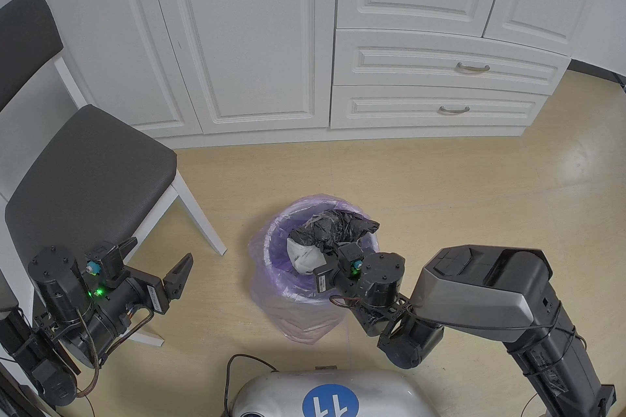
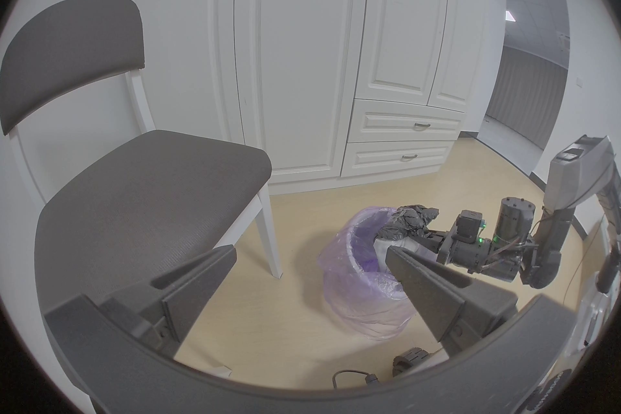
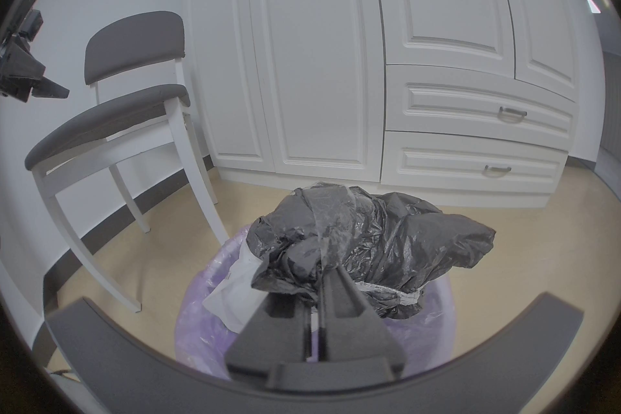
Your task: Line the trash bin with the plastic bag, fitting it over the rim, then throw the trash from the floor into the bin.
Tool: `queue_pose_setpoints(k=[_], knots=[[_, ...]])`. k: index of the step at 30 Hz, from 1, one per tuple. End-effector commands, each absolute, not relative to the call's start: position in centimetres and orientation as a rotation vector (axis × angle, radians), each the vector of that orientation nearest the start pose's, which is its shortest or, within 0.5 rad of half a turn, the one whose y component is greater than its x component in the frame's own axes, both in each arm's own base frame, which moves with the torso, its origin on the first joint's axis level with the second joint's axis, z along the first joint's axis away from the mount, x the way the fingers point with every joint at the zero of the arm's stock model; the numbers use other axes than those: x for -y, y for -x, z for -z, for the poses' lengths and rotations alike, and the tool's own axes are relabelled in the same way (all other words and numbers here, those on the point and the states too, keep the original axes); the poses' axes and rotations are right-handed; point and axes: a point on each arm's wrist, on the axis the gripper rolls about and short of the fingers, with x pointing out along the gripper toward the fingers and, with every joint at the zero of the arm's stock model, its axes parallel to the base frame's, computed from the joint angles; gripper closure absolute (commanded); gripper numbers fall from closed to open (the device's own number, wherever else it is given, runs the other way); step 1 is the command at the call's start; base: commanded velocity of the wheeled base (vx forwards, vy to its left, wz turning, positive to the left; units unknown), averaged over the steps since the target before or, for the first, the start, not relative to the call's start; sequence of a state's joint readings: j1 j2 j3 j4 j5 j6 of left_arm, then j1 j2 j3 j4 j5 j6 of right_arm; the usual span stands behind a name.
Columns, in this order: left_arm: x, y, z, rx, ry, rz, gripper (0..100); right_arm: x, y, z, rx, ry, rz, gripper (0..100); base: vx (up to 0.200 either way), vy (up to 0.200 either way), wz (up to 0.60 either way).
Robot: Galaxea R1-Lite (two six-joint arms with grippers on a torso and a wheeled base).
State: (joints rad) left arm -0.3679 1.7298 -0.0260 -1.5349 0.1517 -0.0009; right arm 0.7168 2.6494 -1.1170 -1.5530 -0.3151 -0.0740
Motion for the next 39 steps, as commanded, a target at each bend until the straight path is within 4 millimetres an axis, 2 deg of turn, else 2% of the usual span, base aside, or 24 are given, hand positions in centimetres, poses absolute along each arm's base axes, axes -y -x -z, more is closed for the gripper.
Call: queue_pose_setpoints(k=[1, 7, 13, 18, 23, 28, 39], knots=[[6.8, -18.9, -9.6, -0.164, -0.041, 0.208, 0, -29.5, -33.8, 4.1, 0.021, 0.042, -0.414, 100, 0.000, 0.000, 0.00], [6.6, -18.9, -9.6, -0.162, -0.040, 0.199, 0, -28.9, -32.8, 4.3, -0.023, 0.047, -0.424, 100, 0.000, 0.000, 0.00], [6.5, -18.9, -9.6, -0.161, -0.041, 0.196, 0, -27.3, -31.4, 2.5, -0.058, 0.079, -0.432, 100, 0.000, 0.000, 0.00], [6.2, -19.2, -9.4, -0.170, -0.042, 0.177, 0, -27.8, -32.1, 2.8, -0.040, 0.044, -0.441, 100, 0.000, 0.000, 0.00], [5.8, -19.6, -9.7, -0.153, -0.035, 0.155, 0, -30.0, -33.6, 4.0, -0.002, -0.098, -0.444, 100, 0.000, 0.000, 0.00], [5.7, -19.7, -9.8, -0.147, -0.034, 0.149, 0, -30.9, -33.4, 4.2, -0.017, -0.228, -0.462, 100, 0.000, 0.000, 0.00], [5.7, -19.7, -9.8, -0.147, -0.033, 0.147, 0, -30.0, -34.2, 5.1, -0.065, -0.251, -0.435, 100, 0.000, 0.000, 0.00]])
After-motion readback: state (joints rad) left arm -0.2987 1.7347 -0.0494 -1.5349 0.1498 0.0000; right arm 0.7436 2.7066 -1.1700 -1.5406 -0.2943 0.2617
